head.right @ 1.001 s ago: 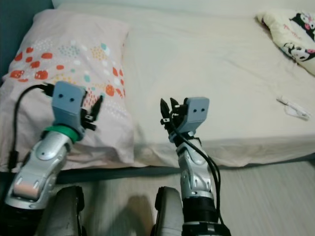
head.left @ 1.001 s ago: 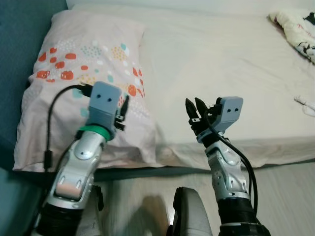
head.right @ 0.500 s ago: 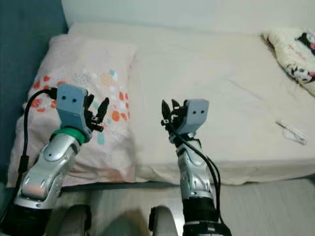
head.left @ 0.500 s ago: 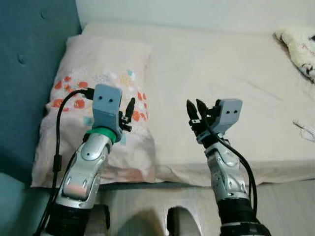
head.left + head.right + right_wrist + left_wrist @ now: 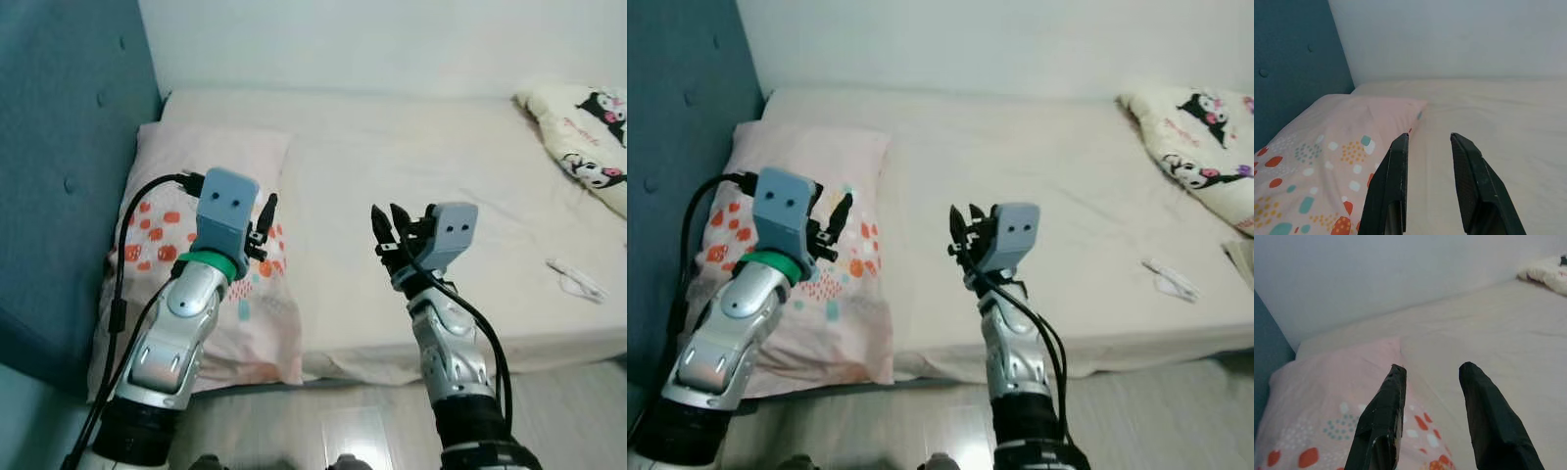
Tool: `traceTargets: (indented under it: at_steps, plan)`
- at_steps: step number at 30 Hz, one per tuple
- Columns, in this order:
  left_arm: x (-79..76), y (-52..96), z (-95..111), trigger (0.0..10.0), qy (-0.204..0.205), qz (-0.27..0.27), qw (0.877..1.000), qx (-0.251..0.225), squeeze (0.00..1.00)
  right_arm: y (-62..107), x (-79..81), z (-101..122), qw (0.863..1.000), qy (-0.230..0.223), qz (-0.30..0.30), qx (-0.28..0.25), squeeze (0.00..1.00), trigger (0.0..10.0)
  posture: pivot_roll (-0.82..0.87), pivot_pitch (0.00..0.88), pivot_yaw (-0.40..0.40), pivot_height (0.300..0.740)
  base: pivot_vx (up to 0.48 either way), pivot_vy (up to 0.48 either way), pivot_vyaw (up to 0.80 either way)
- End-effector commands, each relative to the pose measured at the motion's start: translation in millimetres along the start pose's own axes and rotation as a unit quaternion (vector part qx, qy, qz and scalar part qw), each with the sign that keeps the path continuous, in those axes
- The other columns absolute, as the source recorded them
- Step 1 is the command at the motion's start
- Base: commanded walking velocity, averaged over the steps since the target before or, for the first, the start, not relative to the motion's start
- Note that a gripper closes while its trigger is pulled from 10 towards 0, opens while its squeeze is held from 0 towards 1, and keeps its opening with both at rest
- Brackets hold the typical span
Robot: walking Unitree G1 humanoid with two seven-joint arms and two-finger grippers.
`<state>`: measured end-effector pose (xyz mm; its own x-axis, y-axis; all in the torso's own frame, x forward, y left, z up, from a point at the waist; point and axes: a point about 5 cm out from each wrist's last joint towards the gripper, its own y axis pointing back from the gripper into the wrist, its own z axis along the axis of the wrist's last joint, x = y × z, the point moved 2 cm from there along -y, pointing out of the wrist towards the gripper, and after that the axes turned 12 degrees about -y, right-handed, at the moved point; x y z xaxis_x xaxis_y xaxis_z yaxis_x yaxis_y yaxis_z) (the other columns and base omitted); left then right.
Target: Clean up the room
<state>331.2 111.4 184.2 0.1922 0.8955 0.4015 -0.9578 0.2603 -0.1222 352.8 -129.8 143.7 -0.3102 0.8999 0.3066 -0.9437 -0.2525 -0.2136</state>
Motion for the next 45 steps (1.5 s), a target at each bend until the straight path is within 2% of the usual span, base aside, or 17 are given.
traceTargets:
  at_steps: [1, 4, 8, 13, 16, 19, 22, 28, 45]
  plan:
    - [-6.2, 5.4, -15, 10.0, -0.006, -0.014, 1.000, 0.022, 0.00, 6.2, -3.9, -13, 1.000, 0.000, -0.007, 0.025, 0.00, 10.0, 0.11, 0.035, -0.057, 0.731, 0.000, 0.000, 0.00]
    - [-10.0, 12.8, -24, 10.0, -0.023, -0.023, 0.999, 0.032, 0.00, 8.1, 0.4, -20, 1.000, -0.006, -0.002, 0.031, 0.00, 10.0, 0.11, 0.038, -0.055, 0.731, 0.000, 0.000, 0.00]
    - [-11.0, 14.6, -24, 10.0, -0.020, -0.025, 0.999, 0.030, 0.00, 8.8, 2.6, -23, 0.999, -0.010, 0.000, 0.033, 0.00, 10.0, 0.11, 0.038, -0.054, 0.731, 0.000, 0.000, 0.00]
    - [-17.9, 16.7, -28, 10.0, 0.015, -0.044, 0.998, 0.035, 0.00, 7.6, 9.3, -28, 0.999, -0.017, 0.009, 0.038, 0.00, 10.0, 0.11, 0.037, -0.051, 0.731, 0.000, 0.000, 0.00]
    - [-22.2, 18.4, -32, 10.0, 0.021, -0.060, 0.997, 0.041, 0.00, 5.8, 11.3, -28, 0.999, -0.018, 0.011, 0.037, 0.00, 10.0, 0.11, 0.036, -0.048, 0.731, 0.000, 0.000, 0.00]
    - [-28.3, 20.7, -32, 10.0, -0.023, -0.080, 0.996, 0.029, 0.00, 3.0, 14.6, -28, 0.999, -0.021, 0.014, 0.033, 0.00, 10.0, 0.11, 0.036, -0.043, 0.731, 0.000, 0.000, 0.00]
    - [-29.8, 21.0, -31, 10.0, -0.036, -0.083, 0.996, 0.020, 0.00, 2.6, 16.1, -29, 0.999, -0.022, 0.015, 0.033, 0.00, 10.0, 0.11, 0.036, -0.040, 0.731, 0.000, 0.000, 0.00]
    - [-28.6, 19.4, -29, 10.0, -0.042, -0.075, 0.996, 0.011, 0.00, 3.3, 17.1, -30, 0.999, -0.024, 0.015, 0.032, 0.00, 10.0, 0.11, 0.038, -0.040, 0.731, 0.000, -0.080, 0.00]
    - [-23.8, 16.7, -27, 10.0, -0.049, -0.057, 0.997, 0.002, 0.00, 5.3, 17.0, -34, 0.999, -0.024, 0.012, 0.036, 0.00, 10.0, 0.11, 0.043, -0.036, 0.731, 0.000, -0.386, 0.00]
